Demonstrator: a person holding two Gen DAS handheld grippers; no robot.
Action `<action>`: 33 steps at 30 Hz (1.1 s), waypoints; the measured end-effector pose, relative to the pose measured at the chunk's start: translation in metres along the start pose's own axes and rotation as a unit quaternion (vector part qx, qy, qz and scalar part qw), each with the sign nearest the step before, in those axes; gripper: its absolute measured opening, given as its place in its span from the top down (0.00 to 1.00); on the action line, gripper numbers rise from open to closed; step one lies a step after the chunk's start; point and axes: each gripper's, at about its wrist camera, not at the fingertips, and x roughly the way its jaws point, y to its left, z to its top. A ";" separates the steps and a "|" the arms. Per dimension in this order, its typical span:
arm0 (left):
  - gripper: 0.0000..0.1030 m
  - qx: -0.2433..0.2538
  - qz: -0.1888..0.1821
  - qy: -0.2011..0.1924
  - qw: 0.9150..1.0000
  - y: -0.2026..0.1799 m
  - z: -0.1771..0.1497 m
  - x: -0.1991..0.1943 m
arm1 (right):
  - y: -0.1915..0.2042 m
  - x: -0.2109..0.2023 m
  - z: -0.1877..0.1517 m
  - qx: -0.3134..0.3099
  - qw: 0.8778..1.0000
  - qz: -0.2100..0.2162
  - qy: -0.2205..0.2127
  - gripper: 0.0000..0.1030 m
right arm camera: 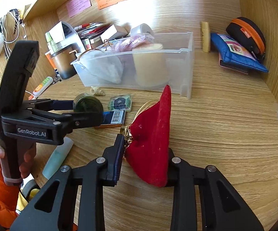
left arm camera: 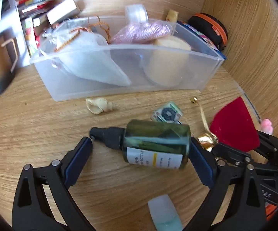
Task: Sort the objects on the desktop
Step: 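Close right gripper on the red velvet pouch while left gripper approaches the green bottle, then close left gripper around the green bottle while right gripper lifts the red pouch, then carry the green bottle with left gripper and red pouch with right gripper over the bin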
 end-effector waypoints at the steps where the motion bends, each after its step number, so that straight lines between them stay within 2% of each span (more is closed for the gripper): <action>1: 0.05 0.001 0.003 -0.001 1.000 0.000 0.000 0.001 | -0.001 -0.001 0.000 0.002 1.000 0.001 -0.001 0.74; 4: 0.11 0.015 0.006 -0.025 1.000 -0.004 -0.002 -0.004 | -0.005 -0.004 0.002 0.005 1.000 0.003 -0.008 0.75; 6: 0.17 0.025 0.009 -0.024 0.999 -0.007 -0.002 -0.003 | -0.006 -0.007 0.003 0.005 1.000 0.004 -0.013 0.75; 13: 0.17 0.055 0.029 -0.042 0.997 -0.017 -0.005 -0.006 | -0.008 -0.015 0.010 0.005 1.000 0.002 -0.028 0.75; 21: 0.17 0.040 0.025 -0.062 0.997 -0.016 -0.002 -0.015 | -0.006 -0.024 0.022 0.004 0.999 -0.008 -0.042 0.75; 33: 0.17 0.032 0.025 -0.109 0.993 0.000 0.014 -0.050 | 0.013 -0.033 0.057 -0.023 0.997 -0.029 -0.072 0.75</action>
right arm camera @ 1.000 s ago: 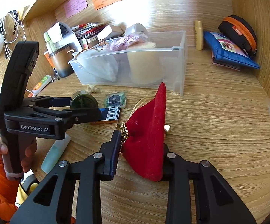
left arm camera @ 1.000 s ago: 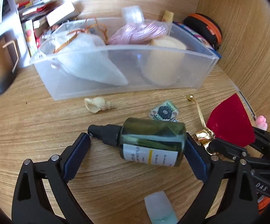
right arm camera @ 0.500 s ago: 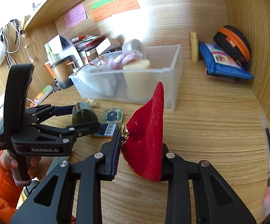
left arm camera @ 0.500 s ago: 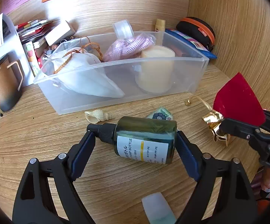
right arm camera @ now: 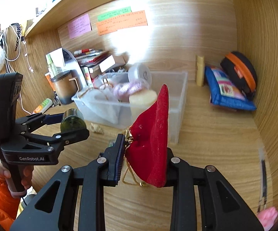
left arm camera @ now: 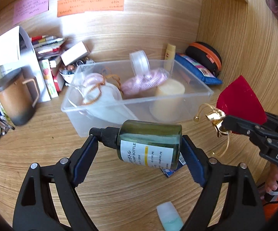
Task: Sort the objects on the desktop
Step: 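Carry the green bottle with left gripper and red pouch with right gripper over the bin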
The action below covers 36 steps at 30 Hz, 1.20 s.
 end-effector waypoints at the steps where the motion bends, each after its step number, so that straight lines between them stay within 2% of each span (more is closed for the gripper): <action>1: 0.17 -0.002 0.001 -0.004 1.000 0.002 0.002 -0.002 | 0.002 0.000 0.004 -0.002 1.000 -0.003 -0.003 0.75; 20: 0.17 -0.018 0.006 -0.056 0.998 0.036 0.042 -0.034 | 0.036 -0.004 0.085 -0.068 0.996 -0.008 -0.059 0.75; 36: 0.17 0.013 0.012 -0.084 0.996 0.044 0.095 -0.033 | 0.035 0.028 0.121 -0.074 0.996 -0.010 -0.058 0.75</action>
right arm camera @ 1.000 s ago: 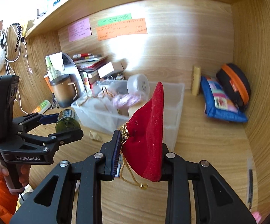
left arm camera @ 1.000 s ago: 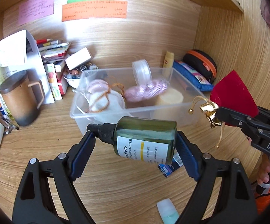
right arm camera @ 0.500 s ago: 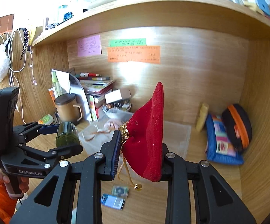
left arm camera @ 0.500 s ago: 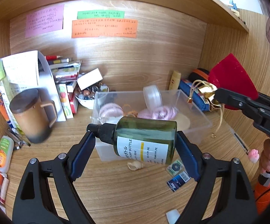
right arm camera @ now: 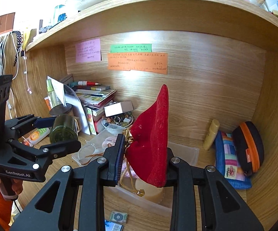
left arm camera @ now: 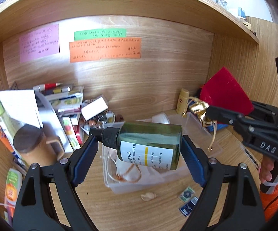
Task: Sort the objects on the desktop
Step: 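Carry the green bottle with left gripper and red pouch with right gripper over the bin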
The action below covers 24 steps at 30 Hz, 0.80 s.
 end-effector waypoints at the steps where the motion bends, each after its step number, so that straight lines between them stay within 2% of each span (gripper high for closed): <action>1: 0.17 0.002 0.001 -0.001 1.000 0.000 0.003 0.003 | 0.000 0.003 0.001 -0.001 1.000 -0.001 0.001 0.75; 15: 0.17 0.002 -0.007 0.016 1.000 -0.003 0.024 0.053 | -0.021 0.043 0.003 0.025 0.999 -0.004 0.029 0.75; 24: 0.16 -0.027 -0.003 0.061 0.998 0.007 0.019 0.100 | -0.034 0.074 -0.008 0.046 0.997 -0.008 0.062 0.75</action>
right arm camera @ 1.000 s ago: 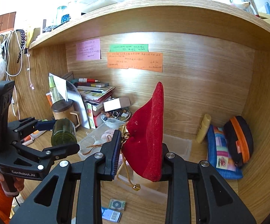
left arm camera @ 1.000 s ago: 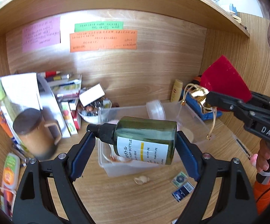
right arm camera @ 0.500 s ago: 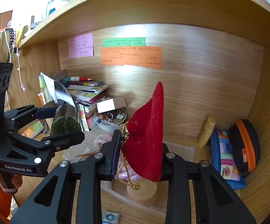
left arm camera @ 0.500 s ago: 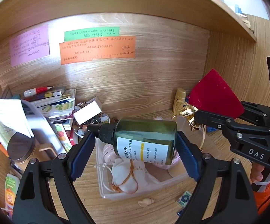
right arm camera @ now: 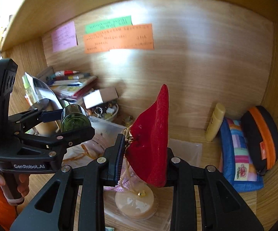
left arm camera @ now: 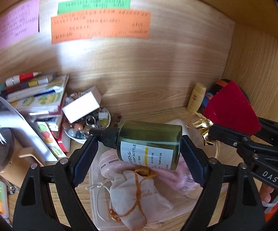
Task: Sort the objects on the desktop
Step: 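Carry the green bottle with left gripper and red pouch with right gripper over the bin, then lower the bottle and pouch into the bin and open both grippers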
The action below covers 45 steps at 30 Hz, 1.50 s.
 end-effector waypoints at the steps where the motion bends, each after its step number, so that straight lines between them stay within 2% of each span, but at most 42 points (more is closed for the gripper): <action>1: 0.16 -0.002 0.000 0.006 1.000 0.001 -0.001 0.005 | -0.002 0.003 -0.001 0.003 1.000 -0.001 0.004 0.75; 13: 0.17 0.004 0.000 0.043 0.999 0.001 -0.011 0.034 | -0.013 0.031 -0.010 0.017 0.999 -0.003 0.042 0.73; 20: 0.16 0.017 0.024 0.049 0.998 -0.004 -0.014 0.039 | -0.015 0.038 -0.012 0.010 0.998 -0.016 0.053 0.72; 27: 0.11 0.030 0.032 0.056 0.997 -0.008 -0.017 0.043 | -0.014 0.042 -0.013 0.000 0.998 -0.026 0.060 0.72; 35: 0.08 0.029 0.026 0.061 0.997 -0.007 -0.018 0.044 | -0.017 0.046 -0.014 0.005 0.997 -0.031 0.070 0.62; 41: 0.06 0.029 0.017 0.062 0.998 -0.005 -0.018 0.039 | -0.019 0.040 -0.014 0.002 0.997 -0.041 0.062 0.49; 45: 0.06 0.028 0.013 0.059 0.998 -0.003 -0.017 0.036 | -0.023 0.039 -0.012 0.007 0.997 -0.045 0.059 0.35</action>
